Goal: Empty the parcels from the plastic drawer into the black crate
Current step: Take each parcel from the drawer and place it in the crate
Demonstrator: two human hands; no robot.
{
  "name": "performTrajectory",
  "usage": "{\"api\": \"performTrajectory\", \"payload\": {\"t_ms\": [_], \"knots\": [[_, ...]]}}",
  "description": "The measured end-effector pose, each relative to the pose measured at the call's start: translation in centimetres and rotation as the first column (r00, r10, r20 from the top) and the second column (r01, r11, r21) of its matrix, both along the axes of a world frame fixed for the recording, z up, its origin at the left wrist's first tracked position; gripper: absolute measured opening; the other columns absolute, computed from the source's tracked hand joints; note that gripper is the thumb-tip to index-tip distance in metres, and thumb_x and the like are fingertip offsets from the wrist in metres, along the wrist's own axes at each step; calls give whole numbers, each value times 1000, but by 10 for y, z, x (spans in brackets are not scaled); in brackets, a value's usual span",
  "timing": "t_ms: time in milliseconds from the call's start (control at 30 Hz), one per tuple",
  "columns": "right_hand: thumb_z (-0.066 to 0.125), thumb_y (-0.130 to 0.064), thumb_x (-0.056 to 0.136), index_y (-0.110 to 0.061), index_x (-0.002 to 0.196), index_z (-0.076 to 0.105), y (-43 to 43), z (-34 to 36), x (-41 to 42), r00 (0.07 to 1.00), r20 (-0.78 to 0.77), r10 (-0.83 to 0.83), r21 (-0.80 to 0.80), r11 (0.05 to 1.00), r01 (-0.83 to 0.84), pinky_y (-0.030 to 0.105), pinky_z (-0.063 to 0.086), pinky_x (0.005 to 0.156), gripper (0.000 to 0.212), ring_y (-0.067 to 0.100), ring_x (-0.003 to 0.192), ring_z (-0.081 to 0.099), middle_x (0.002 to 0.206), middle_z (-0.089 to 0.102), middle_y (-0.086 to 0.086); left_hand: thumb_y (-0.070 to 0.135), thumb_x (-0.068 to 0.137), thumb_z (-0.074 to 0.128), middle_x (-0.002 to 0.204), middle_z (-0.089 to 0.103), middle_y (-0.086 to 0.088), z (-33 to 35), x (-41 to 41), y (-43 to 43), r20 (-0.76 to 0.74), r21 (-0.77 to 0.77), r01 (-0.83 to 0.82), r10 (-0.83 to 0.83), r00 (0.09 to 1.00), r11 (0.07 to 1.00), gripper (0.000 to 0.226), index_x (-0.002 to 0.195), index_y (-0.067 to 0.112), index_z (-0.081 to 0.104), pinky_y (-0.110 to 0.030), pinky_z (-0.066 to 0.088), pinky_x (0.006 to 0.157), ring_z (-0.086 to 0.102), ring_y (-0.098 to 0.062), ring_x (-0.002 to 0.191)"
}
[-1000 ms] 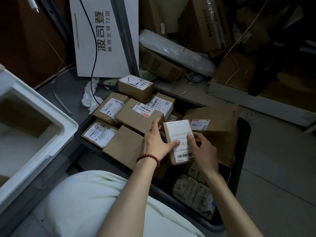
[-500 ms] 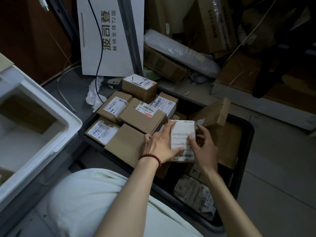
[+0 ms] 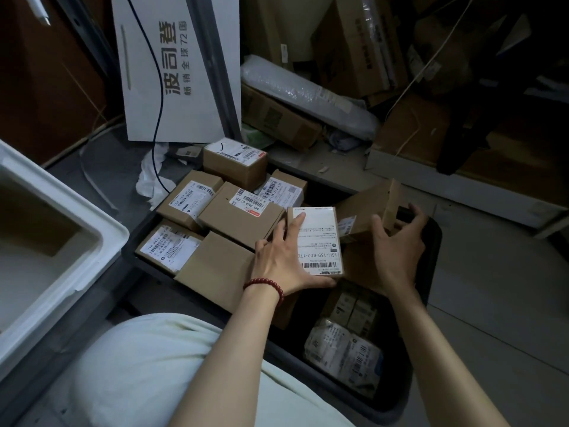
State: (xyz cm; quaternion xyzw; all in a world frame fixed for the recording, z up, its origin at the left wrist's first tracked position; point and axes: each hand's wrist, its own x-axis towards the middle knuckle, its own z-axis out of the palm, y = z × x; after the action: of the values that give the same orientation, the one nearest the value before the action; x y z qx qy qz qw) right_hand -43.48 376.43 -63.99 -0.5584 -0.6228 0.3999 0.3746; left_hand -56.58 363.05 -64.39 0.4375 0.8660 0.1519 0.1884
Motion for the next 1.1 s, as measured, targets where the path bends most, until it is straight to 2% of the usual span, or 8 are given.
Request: {"api": "performTrajectory", "payload": {"t_ms": [133, 267, 333, 433, 533, 767, 900, 1100], "knots": [[59, -32, 91, -36, 133, 37, -5, -2, 4, 998, -60, -29, 85, 996, 34, 1, 37, 51, 48, -31, 75, 48, 86, 47, -32, 99, 35, 48, 156, 14, -5, 6, 10, 6, 22, -2, -82, 82, 996, 997, 136, 143, 40, -9, -49, 29, 107, 42, -30, 129], [52, -30, 93, -39, 133, 41, -11, 2, 8, 985, -153, -73, 127, 987, 93, -5, 38, 63, 43, -20, 88, 53, 105, 58, -16, 84, 48, 66, 151, 14, -7, 10, 26, 21, 66, 65, -160, 156, 986, 985, 124, 139, 39, -4, -55, 42, 99, 46, -34, 124], [49, -27, 96, -38, 134, 42, -7, 1, 13, 977, -195, -91, 122, 986, 116, 5, 46, 81, 40, -6, 105, 56, 126, 57, -6, 66, 56, 76, 146, 19, -7, 11, 27, 26, 80, 117, -181, 172, 982, 977, 114, 138, 36, 2, -50, 50, 89, 50, -34, 116], [48, -25, 99, -36, 135, 45, -6, 1, 22, 962, -245, -118, 92, 985, 145, 36, 51, 98, 38, 5, 119, 52, 135, 51, -10, 58, 58, 76, 141, 24, -6, 14, 24, 29, 73, 180, -203, 193, 978, 962, 106, 138, 36, 9, -38, 51, 79, 51, -28, 108], [49, -24, 99, -31, 136, 47, -8, 0, 30, 944, -291, -155, 79, 980, 185, 32, 49, 101, 38, -2, 116, 52, 132, 53, -13, 60, 57, 75, 128, 26, -6, 17, 21, 31, 81, 223, -224, 210, 974, 949, 102, 136, 39, 14, -29, 44, 67, 45, -21, 93], [47, -20, 100, -32, 137, 42, 6, 8, 32, 856, -456, -244, -6, 963, 271, 32, 51, 99, 39, 9, 121, 54, 137, 52, -1, 61, 60, 72, 132, 38, -5, 23, 18, 32, 36, 246, -240, 238, 970, 939, 97, 138, 36, 19, -44, 48, 89, 46, -27, 113], [44, -18, 100, -26, 141, 35, 17, 15, 31, 726, -600, -336, -137, 937, 321, 33, 57, 87, 43, 7, 117, 54, 137, 48, 4, 57, 60, 71, 132, 43, -2, 21, 24, 34, -53, 244, -206, 226, 973, 947, 86, 131, 32, 28, -39, 44, 89, 47, -27, 114], [49, -21, 100, -30, 138, 37, 23, 15, 29, 739, -616, -272, -158, 962, 222, 28, 57, 83, 41, 6, 114, 55, 125, 51, -5, 50, 72, 73, 146, 30, -7, -3, 20, 41, -172, 61, -64, 74, 982, 996, 70, 128, 27, 36, -39, 41, 100, 45, -28, 122]]}}
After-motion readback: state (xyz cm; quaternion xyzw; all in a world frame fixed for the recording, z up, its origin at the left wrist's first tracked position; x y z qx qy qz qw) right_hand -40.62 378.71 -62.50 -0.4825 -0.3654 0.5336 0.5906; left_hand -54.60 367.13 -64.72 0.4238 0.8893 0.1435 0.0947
